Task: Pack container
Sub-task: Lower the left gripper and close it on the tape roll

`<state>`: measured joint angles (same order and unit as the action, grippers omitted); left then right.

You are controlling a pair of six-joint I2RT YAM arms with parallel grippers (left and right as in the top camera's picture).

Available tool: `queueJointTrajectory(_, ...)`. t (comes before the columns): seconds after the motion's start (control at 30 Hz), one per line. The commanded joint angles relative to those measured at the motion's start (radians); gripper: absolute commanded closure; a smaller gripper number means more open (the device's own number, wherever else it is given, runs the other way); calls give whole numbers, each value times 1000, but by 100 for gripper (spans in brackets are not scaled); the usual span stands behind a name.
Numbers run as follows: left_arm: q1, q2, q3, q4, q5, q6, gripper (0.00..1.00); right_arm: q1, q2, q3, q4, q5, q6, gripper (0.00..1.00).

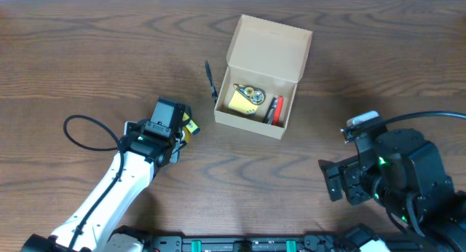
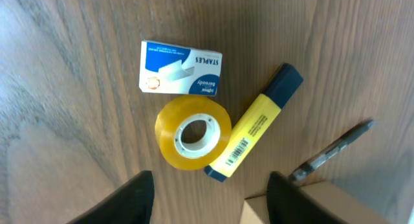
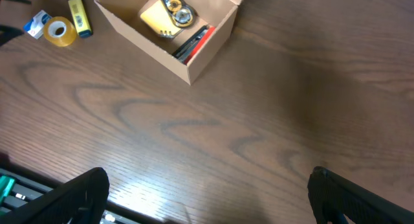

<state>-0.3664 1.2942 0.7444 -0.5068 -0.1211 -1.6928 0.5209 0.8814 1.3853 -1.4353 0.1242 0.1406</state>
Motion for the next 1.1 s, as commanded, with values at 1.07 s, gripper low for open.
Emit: queueJointTrajectory(1.07,67,79,-8,84,60,-390,9,-5,0,1,0,6,-4,1)
